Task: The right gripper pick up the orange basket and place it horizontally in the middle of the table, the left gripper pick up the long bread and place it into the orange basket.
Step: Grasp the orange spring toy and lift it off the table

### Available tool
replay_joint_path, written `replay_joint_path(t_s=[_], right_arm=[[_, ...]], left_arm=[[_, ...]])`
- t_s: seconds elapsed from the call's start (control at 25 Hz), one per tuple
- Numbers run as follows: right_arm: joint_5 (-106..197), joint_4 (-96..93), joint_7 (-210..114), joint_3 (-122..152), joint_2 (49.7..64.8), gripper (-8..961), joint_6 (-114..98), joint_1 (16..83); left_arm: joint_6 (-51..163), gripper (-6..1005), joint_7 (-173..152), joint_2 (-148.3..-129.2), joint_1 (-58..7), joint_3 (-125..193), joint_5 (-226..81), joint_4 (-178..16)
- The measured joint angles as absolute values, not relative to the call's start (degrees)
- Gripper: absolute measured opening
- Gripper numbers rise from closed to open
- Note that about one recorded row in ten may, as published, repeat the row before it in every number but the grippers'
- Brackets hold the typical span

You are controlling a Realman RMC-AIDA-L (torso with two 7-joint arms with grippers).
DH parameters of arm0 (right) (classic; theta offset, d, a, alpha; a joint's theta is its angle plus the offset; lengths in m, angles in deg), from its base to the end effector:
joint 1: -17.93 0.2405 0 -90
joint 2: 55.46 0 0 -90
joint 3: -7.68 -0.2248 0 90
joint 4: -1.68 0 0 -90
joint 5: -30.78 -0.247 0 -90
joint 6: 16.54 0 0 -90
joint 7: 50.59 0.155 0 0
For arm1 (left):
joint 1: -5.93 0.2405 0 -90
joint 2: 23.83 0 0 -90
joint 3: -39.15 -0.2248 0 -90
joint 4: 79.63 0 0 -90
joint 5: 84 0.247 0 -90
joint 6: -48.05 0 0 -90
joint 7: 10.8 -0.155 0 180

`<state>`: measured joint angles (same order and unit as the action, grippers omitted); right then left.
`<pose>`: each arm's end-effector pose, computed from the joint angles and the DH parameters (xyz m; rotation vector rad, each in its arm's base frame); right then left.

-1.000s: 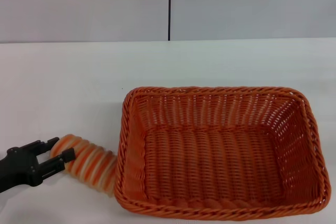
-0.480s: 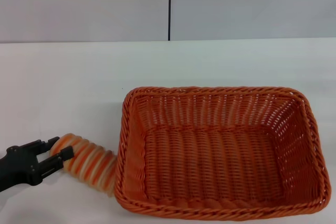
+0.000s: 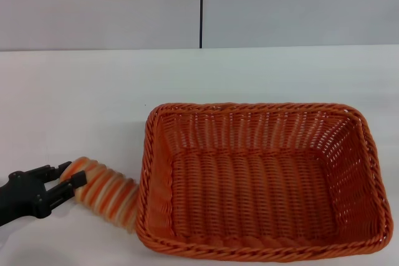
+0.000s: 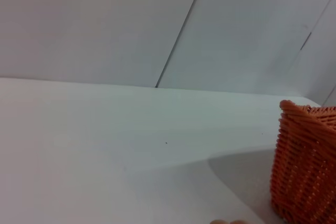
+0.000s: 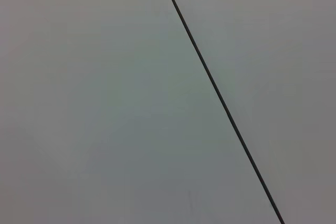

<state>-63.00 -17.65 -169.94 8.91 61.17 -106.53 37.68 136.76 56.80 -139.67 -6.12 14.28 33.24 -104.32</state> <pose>0.3666 0.2980 0.1155 -1.5108 0.6751 1.2014 -0.3855 0.2274 0.0111 -2.3615 -1.0281 -0.6994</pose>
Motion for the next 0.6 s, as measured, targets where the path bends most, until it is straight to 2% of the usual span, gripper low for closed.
replay_joint_path(t_s=[0.36,0.44,0.6], right_arm=[[-63.2,-17.7,-169.9,8.7,61.16,275,-106.5,37.8],[-63.2,-17.7,-169.9,8.7,61.16,275,-106.5,37.8],[-63.2,-17.7,-169.9,8.7,61.16,275,-106.5,37.8]], left_arm=[[137.2,354,57.0,-139.67,-6.2,14.4,33.2,-104.6],[137.3,306,57.0,-139.67,-6.2,14.4,33.2,-104.6],[137.3,291,56.9,-139.67,-6.2,14.4,33.2,-104.5]])
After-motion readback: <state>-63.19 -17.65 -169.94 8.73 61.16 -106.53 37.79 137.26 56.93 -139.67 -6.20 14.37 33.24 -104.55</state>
